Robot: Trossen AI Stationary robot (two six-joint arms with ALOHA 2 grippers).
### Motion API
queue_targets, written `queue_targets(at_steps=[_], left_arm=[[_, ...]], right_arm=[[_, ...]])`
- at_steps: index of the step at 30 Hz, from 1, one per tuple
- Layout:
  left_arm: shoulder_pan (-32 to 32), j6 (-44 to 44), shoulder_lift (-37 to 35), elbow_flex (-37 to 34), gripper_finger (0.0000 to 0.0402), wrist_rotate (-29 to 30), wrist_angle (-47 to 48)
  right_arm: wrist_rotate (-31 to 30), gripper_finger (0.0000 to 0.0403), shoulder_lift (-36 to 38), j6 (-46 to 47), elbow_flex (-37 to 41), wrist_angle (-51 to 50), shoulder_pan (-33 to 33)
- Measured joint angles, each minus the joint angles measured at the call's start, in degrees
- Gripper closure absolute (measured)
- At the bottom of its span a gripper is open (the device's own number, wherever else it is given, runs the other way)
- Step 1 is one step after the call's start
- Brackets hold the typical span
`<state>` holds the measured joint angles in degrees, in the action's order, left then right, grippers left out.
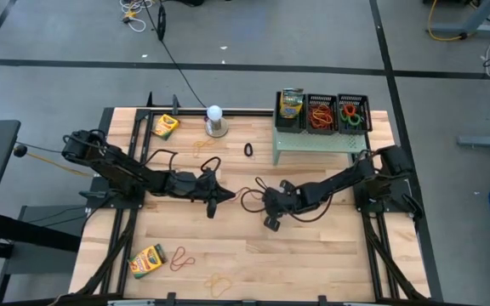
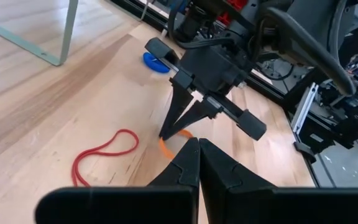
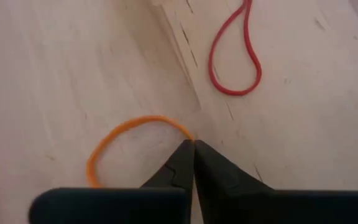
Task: Pick & Place Office Desk Supplies
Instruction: Put the bottom orange rubber band into the middle basket on the shelf
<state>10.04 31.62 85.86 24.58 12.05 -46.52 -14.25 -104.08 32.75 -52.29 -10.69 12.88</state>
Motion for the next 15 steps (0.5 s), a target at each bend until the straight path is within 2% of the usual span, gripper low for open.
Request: queue_targets(at_steps=[7, 15], left_arm=[[-0.1, 1.1, 0.0, 0.0, 0.0396, 1.4, -0.1], [-0.8, 3.9, 0.0, 0.0, 0.0384, 1.6, -1.7]], right_arm=[[1.9, 0.0399, 3.8, 0.0, 0.2, -0.3, 0.1], [0.9, 0.04, 17.6, 0.0, 0.2, -8.4, 0.5]])
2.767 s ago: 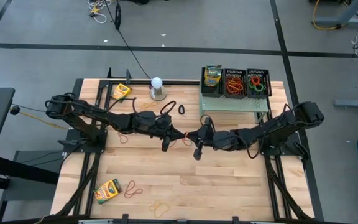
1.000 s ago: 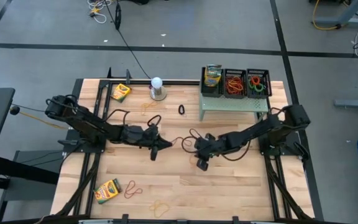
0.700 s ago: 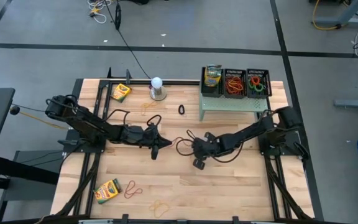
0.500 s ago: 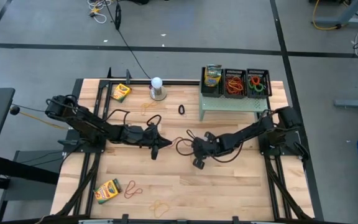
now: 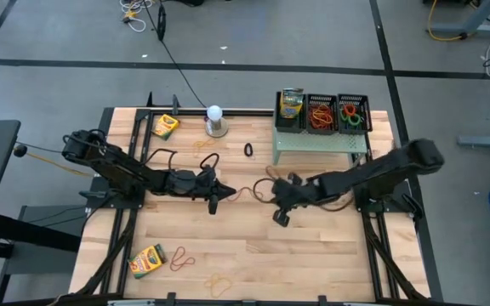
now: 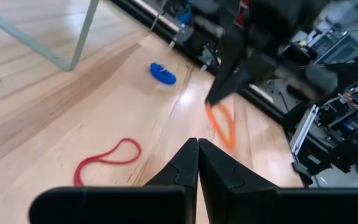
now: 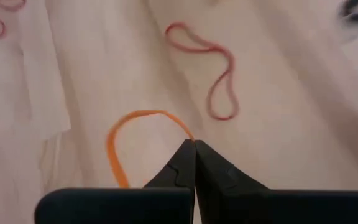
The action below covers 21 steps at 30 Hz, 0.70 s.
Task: Pick & Place Office Desk Supplies
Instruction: Put the bottom orange rubber band into the middle basket on the shelf
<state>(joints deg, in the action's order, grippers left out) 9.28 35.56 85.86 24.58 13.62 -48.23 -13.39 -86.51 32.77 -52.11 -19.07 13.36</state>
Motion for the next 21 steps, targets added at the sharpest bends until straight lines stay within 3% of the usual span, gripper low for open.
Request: queue_targets(at_steps=[4, 10, 16, 21], left_arm=[[-0.5, 0.5, 0.0, 0.0, 0.0383, 1.0, -1.2], [-1.5, 0.2, 0.0, 0.0, 0.0391, 3.0, -1.5], [-1.9, -1.4, 0.0, 0.0, 0.0394, 6.1, -4.9], [-2.3, -0.6, 0.0, 0.0, 0.0387, 6.3, -5.2]], right_arm=[[-5.1, 0.0401, 9.6, -0.2, -1.4, -9.6, -0.4], [-18.7, 0.0402, 19.2, -2.0, -10.3, -28.7, -4.3], [-30.7, 0.0402, 23.1, -5.0, -17.0, -36.4, -15.5], [-30.5, 0.0402, 23.6, -9.7, -17.2, -35.1, -28.9]])
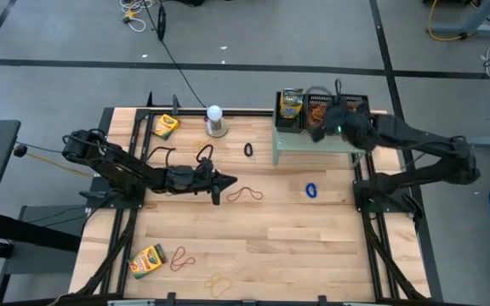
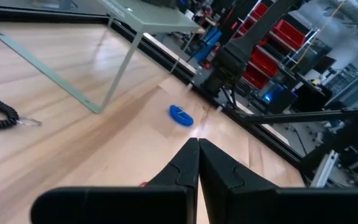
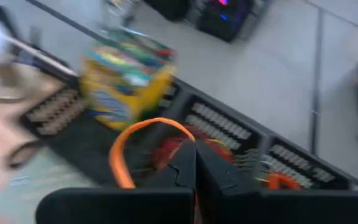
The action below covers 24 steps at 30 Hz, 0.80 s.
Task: Pick & Place Office Desk Supplies
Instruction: Put the bottom orange rubber band into the middle basket on the shelf
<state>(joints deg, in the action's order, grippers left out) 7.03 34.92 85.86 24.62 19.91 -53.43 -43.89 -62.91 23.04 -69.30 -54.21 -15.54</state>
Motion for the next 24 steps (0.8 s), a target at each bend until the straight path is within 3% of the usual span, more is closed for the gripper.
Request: queue_targets(at_steps=[8, 13, 16, 24], left_arm=[[0.0, -0.4, 0.0, 0.0, 0.039, 0.0, 0.1], [0.0, -0.4, 0.0, 0.0, 0.039, 0.0, 0.1], [0.0, -0.4, 0.0, 0.0, 0.039, 0.1, 0.1], [-0.4, 1.0, 0.0, 0.0, 0.039, 1.3, 0.3]], right_arm=[[11.8, 0.0403, -4.5, -5.2, 4.4, 4.5, -18.6], [18.2, 0.0389, -6.6, -6.0, 8.9, 9.5, -23.7], [17.9, 0.0359, -6.8, -5.3, 9.7, 10.2, -24.2], [10.0, 0.0247, -6.0, -5.5, 8.7, 11.3, -24.1]])
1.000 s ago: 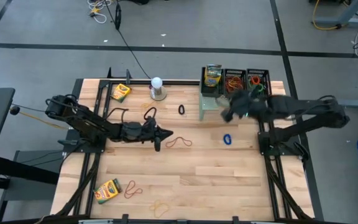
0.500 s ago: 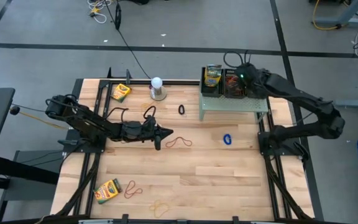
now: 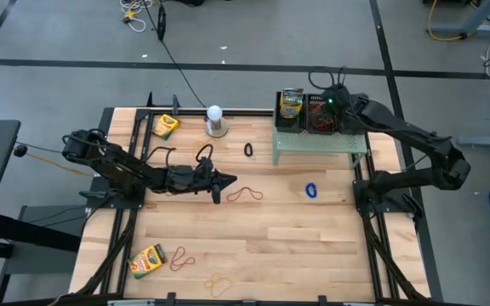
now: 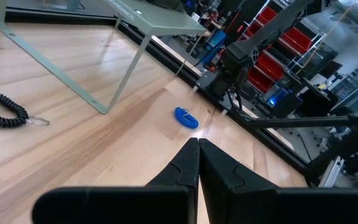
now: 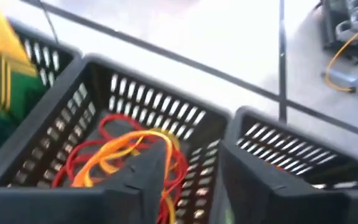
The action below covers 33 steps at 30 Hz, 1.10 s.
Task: Pick & Place Office Desk Supplies
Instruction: Put the bottom orange rubber band into the middle basket on the shelf, then move the lamp to the top center of the table
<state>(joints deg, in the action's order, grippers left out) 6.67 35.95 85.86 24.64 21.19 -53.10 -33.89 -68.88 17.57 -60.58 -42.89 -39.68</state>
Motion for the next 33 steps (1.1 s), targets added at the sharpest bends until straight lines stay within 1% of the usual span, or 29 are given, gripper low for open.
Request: queue_targets(at_steps=[4, 8, 10, 12, 15, 17, 19, 21, 22, 25, 28, 30, 33], left_arm=[[-0.4, 0.9, 0.0, 0.0, 0.0391, 1.8, -0.4], [-0.8, 1.0, 0.0, 0.0, 0.0391, 5.4, -0.6], [-1.5, 1.3, 0.0, 0.0, 0.0391, 5.7, -0.6], [-2.5, 2.3, 0.0, 0.0, 0.0391, 5.8, 0.2], [-3.9, 4.0, 0.0, 0.0, 0.0392, 6.5, 1.6], [-4.4, 4.6, 0.0, 0.0, 0.0395, 7.3, 2.2], [-4.6, 4.6, -1.2, 0.0, 0.0397, 7.3, 4.1], [-4.9, 4.6, -3.0, 0.5, 0.0397, 7.5, 9.0], [-5.0, 4.6, -4.3, 0.9, 0.0397, 7.9, 12.9], [-5.5, 4.6, -8.0, 3.5, 0.0398, 11.5, 25.4], [-6.7, 4.6, -11.1, 6.9, 0.0398, 15.5, 36.4], [-7.6, 4.4, -12.2, 9.0, 0.0398, 17.7, 41.3], [-9.4, 2.5, -12.5, 11.1, 0.0396, 19.9, 42.2]], right_arm=[[-0.9, 0.0205, 0.1, -2.2, -2.5, 0.1, 0.0], [-0.9, 0.019, 0.1, -4.4, -4.7, -0.1, 0.0], [0.2, 0.0193, 0.4, -4.4, -5.1, -0.8, 0.0], [2.7, 0.0204, 0.5, -3.6, -5.2, -1.8, 0.0], [6.4, 0.0242, 2.0, -0.4, -5.1, -4.8, 1.0], [6.3, 0.0283, 4.0, -0.1, -5.1, -4.7, 4.3], [5.5, 0.0333, 6.8, -0.8, -4.7, -3.4, 8.9], [5.3, 0.038, 9.5, -1.0, -4.3, -1.7, 13.6], [5.2, 0.0391, 10.7, -0.9, -3.9, -0.9, 16.0], [2.8, 0.0384, 13.4, 0.0, -2.3, 0.6, 23.8], [-1.5, 0.0382, 14.3, 0.0, 0.6, 2.3, 32.4], [-3.9, 0.0392, 14.3, 0.0, 3.3, 4.4, 37.8], [-4.9, 0.0398, 14.3, 1.2, 9.0, 12.6, 44.6]])
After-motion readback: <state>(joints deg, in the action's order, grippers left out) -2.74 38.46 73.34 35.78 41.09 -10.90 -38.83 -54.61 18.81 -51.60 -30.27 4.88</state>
